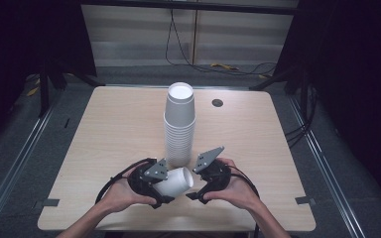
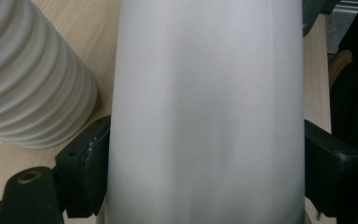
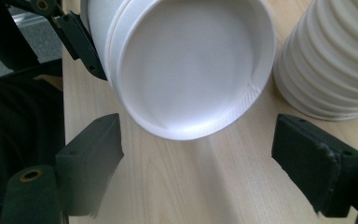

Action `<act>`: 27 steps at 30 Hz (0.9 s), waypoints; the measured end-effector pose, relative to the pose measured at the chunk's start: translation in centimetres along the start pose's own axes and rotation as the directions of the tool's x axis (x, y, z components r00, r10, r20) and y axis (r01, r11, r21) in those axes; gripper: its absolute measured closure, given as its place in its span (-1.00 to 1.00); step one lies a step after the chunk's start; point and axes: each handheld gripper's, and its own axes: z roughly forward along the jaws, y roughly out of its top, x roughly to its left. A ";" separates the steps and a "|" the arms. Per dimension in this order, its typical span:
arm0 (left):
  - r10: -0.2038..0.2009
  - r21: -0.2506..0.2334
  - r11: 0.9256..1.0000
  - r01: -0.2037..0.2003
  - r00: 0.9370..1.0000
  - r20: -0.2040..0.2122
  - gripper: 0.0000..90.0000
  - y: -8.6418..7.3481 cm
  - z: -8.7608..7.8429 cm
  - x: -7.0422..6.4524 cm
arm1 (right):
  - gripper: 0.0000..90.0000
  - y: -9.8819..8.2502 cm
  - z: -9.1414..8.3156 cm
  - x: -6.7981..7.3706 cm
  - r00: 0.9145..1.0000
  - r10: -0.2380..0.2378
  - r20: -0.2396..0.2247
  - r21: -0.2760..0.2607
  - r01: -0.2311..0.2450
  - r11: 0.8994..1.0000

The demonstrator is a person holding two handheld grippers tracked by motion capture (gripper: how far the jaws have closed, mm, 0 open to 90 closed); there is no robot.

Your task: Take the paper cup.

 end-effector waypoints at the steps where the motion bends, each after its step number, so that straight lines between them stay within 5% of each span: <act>1: 0.001 0.013 1.000 -0.001 1.000 0.000 -0.64 0.0 0.0 -0.1 | -0.63 0.0 0.1 0.1 1.000 -0.001 0.000 0.005 0.001 1.000; 18: 0.056 0.090 0.994 -0.059 0.998 0.028 -0.65 0.4 1.1 -0.5 | -0.67 0.4 0.8 0.8 0.999 -0.039 -0.028 0.055 0.040 0.998; 27: 0.046 0.094 0.994 -0.051 0.998 0.048 -0.64 0.7 1.5 -0.7 | -0.66 0.7 1.2 1.0 0.997 -0.048 -0.063 0.068 0.052 0.996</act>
